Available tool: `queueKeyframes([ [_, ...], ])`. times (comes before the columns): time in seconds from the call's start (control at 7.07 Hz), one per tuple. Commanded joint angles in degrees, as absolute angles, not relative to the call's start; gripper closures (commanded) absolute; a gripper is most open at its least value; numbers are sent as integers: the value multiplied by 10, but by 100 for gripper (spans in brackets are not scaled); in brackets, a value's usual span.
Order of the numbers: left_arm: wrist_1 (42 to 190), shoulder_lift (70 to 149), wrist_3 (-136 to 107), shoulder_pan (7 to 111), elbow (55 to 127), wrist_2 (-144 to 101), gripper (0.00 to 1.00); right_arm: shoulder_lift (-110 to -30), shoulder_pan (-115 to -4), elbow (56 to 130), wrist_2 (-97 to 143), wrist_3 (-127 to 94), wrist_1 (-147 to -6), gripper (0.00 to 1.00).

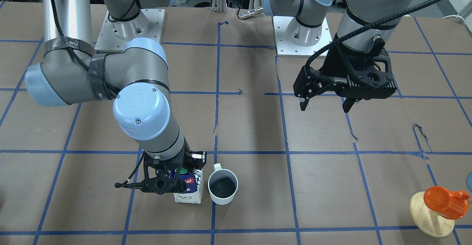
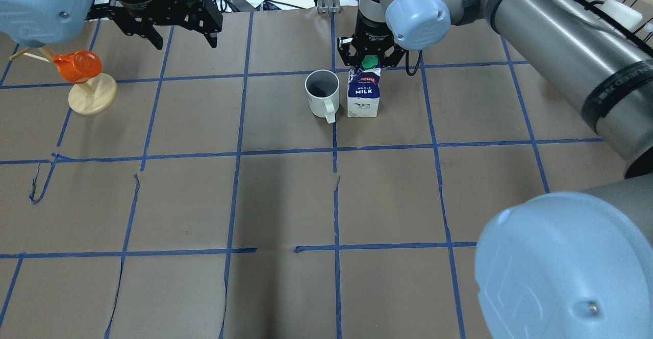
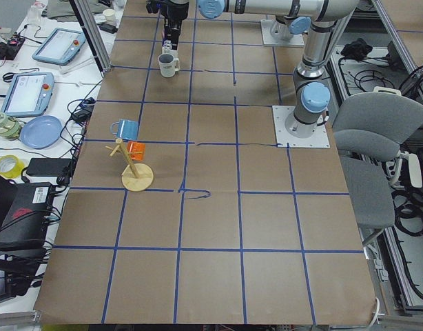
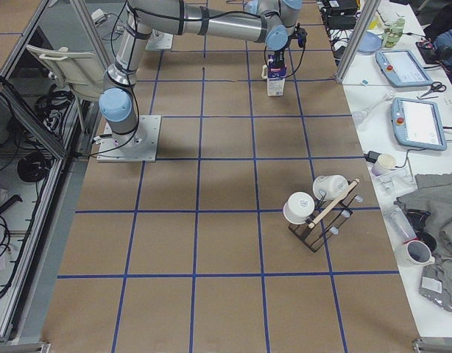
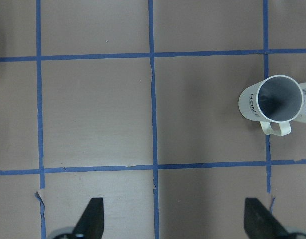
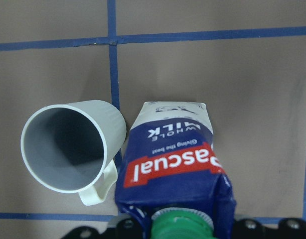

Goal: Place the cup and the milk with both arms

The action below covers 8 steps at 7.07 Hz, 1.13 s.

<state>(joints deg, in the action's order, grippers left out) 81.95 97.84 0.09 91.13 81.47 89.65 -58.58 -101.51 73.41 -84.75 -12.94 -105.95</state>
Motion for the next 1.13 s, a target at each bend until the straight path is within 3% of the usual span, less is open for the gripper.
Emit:
queueKeyframes([
  [0.0,819,975,1,911,820,896,0,-602,-1014,730,-848,-129,-1051,0],
  [0.71,819,975,1,911,820,896,0,-828,-972,742,-899,-85,-828,0],
  [0.99,819,975,1,911,821,896,0,-885,-951,804,-900,-61,-810,4],
])
